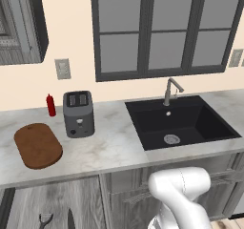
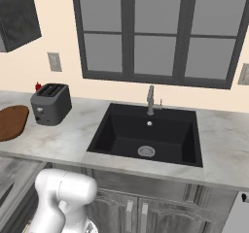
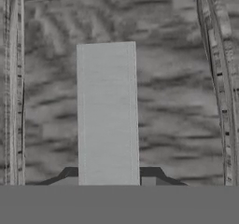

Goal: Open the drawer on the left and place the cutting tools on the cutting board.

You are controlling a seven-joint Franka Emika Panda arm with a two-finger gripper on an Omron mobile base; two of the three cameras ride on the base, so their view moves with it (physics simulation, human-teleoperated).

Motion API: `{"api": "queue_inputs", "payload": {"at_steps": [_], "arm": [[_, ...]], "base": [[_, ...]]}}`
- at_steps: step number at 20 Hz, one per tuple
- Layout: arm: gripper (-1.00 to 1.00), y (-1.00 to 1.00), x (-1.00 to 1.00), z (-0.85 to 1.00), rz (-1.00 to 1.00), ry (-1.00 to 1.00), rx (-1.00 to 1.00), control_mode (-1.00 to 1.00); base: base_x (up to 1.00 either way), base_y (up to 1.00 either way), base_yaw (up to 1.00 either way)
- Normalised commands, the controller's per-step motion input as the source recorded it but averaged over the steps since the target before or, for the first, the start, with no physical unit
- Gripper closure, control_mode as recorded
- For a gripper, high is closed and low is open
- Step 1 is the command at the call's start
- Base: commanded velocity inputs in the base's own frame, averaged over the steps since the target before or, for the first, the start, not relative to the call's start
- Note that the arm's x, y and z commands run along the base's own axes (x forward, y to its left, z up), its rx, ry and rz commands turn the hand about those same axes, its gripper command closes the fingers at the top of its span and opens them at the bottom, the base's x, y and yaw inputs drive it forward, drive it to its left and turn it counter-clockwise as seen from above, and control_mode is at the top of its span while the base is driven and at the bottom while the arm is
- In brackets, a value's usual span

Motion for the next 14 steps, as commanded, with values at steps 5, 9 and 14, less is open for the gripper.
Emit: {"api": "queue_inputs", "payload": {"at_steps": [5,9,14], "arm": [[1.0,0.0,-0.44,0.0,0.0,0.0,0.0,-1.0],[1.0,0.0,-0.19,0.0,0.0,0.0,0.0,-1.0],[1.0,0.0,0.0,0.0,0.0,0.0,0.0,-1.0]], "base": [[0.0,0.0,0.0],[0.0,0.0,0.0],[0.0,0.0,0.0]]}}
